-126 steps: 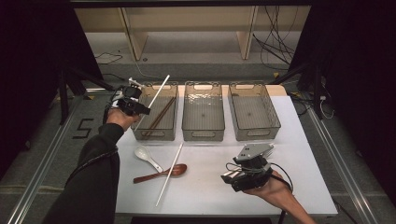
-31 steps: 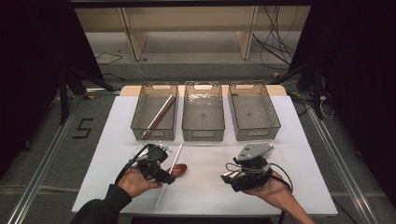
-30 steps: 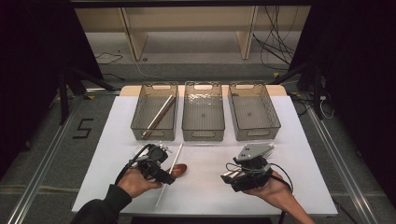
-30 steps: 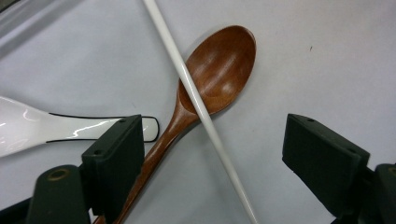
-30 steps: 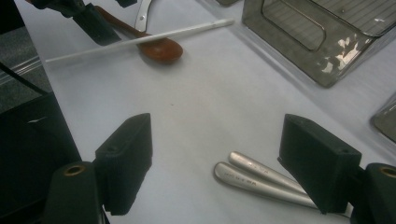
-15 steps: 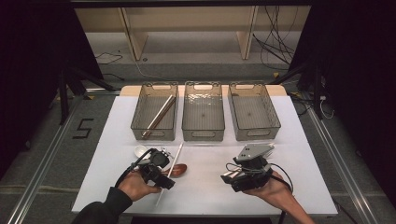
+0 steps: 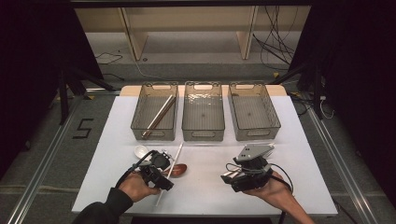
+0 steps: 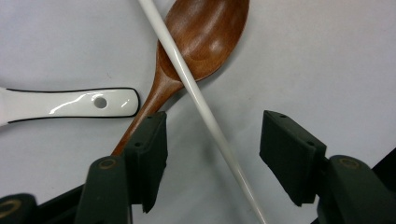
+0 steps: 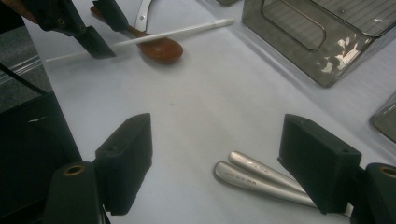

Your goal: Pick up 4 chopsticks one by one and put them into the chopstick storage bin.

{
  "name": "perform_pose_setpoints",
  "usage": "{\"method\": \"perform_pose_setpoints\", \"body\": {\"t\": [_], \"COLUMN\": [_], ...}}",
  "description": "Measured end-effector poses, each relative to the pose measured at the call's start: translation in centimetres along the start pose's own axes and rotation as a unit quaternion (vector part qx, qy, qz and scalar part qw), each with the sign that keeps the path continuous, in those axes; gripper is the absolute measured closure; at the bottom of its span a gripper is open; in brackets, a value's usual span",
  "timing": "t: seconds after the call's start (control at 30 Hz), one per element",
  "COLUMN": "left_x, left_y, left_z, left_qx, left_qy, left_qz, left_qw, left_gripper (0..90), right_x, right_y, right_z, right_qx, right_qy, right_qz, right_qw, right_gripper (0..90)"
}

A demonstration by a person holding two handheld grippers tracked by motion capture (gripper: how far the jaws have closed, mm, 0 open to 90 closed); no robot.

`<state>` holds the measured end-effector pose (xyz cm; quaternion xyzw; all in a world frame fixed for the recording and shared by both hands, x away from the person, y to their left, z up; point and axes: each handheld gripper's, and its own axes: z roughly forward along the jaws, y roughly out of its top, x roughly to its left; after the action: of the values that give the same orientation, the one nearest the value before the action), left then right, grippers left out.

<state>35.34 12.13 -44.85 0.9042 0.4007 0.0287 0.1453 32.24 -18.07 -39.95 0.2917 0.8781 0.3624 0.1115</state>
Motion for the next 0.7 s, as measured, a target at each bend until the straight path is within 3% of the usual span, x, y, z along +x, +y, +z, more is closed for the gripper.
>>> {"method": "perform_pose_setpoints", "body": {"t": [0.33, 0.7], "left_x": [0.3, 1.0], "left_y": [0.0, 0.3], "left_z": [0.6, 1.1], "left_qx": [0.013, 0.017], "left_qy": [-0.005, -0.019], "left_qz": [0.006, -0.005], "left_qw": [0.9999, 0.9997], "left_gripper": [53.4, 67.5], "right_x": [0.1, 0.1], "right_y": [0.0, 0.0], "right_z": [0.0, 0.0], "right_qx": [0.001, 0.002], "right_qy": [0.000, 0.001], "right_qz": [0.000, -0.002], "right_qw": [1.0000, 1.0000], "right_gripper": [26.5, 26.5]}}
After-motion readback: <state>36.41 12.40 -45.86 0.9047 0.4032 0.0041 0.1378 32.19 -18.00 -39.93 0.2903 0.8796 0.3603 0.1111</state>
